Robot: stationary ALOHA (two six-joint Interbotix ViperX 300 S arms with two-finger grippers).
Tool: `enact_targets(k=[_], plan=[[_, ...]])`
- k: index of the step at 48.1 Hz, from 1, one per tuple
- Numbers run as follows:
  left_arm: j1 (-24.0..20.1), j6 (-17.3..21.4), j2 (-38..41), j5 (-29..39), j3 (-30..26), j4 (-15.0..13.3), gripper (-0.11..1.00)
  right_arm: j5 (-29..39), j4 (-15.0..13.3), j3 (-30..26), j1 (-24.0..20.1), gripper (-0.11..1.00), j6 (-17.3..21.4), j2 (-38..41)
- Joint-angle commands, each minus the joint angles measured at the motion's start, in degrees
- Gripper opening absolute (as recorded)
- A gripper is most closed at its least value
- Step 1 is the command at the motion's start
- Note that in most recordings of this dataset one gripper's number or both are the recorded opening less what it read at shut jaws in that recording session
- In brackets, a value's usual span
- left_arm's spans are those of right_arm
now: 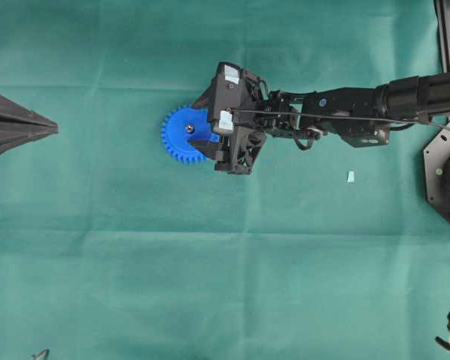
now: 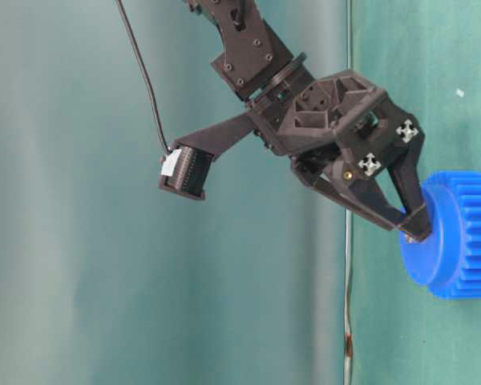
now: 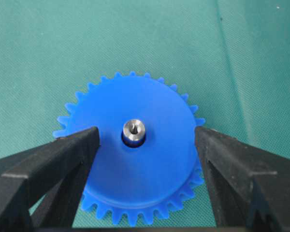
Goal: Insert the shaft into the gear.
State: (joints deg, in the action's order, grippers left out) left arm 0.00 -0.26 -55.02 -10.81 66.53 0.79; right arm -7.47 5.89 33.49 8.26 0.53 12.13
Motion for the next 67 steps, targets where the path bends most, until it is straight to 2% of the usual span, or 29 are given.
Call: enact_targets(k=[1, 19, 28, 35, 47, 60, 67], plan=[[-0.1, 0.1, 0.3, -0.3, -1.4, 0.2, 0.00, 0.8, 0.1, -1.1, -0.1, 0.90, 0.0, -3.3], [-0.1, 0.0, 0.3, -0.3, -1.4, 0.2, 0.00, 6.0, -1.0, -0.5, -0.2, 0.90, -0.3, -16.9], [-0.1, 0.0, 0.3, -0.2, -1.4, 0.2, 0.00, 5.2, -1.1, 1.7, -0.2, 0.90, -0.3, -19.2], [-0.1, 0.0, 0.0, -0.2, -1.4, 0.2, 0.00, 3.6, -1.1, 5.3, -0.1, 0.90, -0.4, -22.6], [-0.1, 0.1, -0.3, -0.2, -1.4, 0.2, 0.00, -1.4, -1.1, 15.0, -0.2, 0.90, -0.3, -32.5], [-0.1, 0.0, -0.4, -0.2, -1.4, 0.2, 0.00, -1.1, -1.0, 24.8, -0.1, 0.90, -0.3, -46.9], [-0.2, 0.0, -0.4, -0.2, -1.4, 0.2, 0.00, 1.1, -0.9, 28.0, -0.2, 0.90, 0.0, -53.1]])
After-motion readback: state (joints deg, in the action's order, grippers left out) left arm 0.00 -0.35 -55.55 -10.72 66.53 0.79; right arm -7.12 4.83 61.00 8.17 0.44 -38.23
